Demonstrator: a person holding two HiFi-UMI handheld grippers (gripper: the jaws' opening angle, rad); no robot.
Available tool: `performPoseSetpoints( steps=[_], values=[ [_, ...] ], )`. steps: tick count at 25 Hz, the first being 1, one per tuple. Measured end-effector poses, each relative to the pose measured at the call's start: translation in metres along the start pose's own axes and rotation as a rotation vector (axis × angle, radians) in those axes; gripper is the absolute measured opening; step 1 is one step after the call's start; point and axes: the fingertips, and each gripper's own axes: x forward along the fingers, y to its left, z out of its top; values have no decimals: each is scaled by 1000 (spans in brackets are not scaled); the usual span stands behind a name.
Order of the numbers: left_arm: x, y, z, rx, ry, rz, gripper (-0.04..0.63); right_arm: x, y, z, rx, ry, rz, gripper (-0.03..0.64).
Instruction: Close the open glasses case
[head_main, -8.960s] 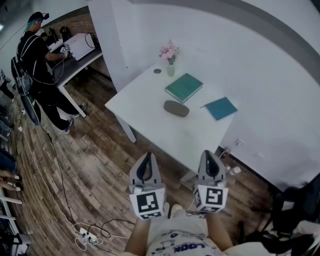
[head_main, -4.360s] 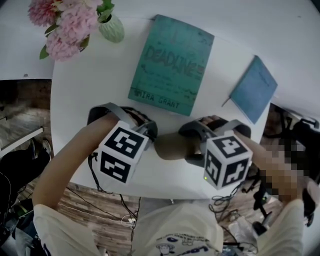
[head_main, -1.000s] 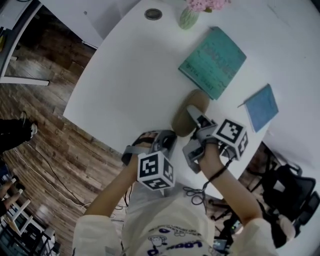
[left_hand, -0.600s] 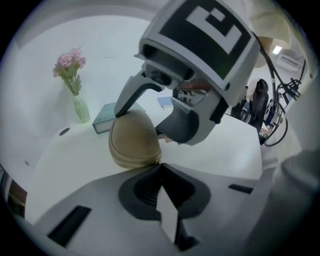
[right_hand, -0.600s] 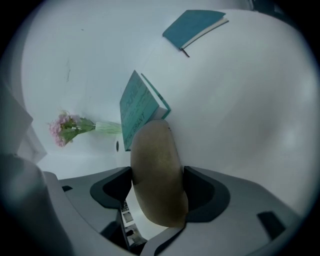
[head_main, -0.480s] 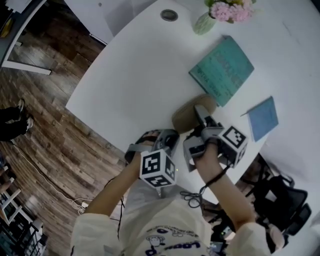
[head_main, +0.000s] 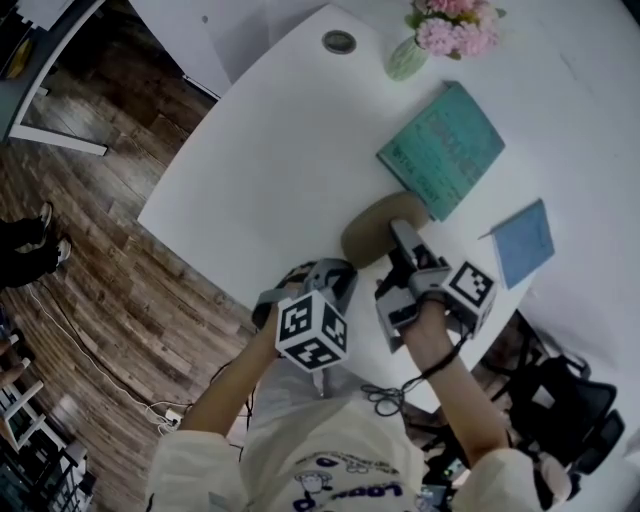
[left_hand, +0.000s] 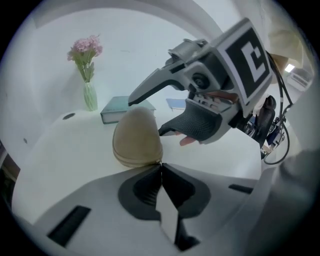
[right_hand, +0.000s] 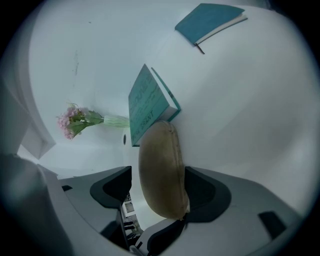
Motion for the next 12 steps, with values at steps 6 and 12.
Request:
performPoseSetpoints(
  steps=[6, 12],
  values=[
    [-5, 12, -5, -73, -13, 41, 3, -26, 10, -2, -216, 46, 64, 316],
    [-26, 21, -13, -316, -82, 89, 95, -57, -6, 1, -603, -6, -62, 313]
  ],
)
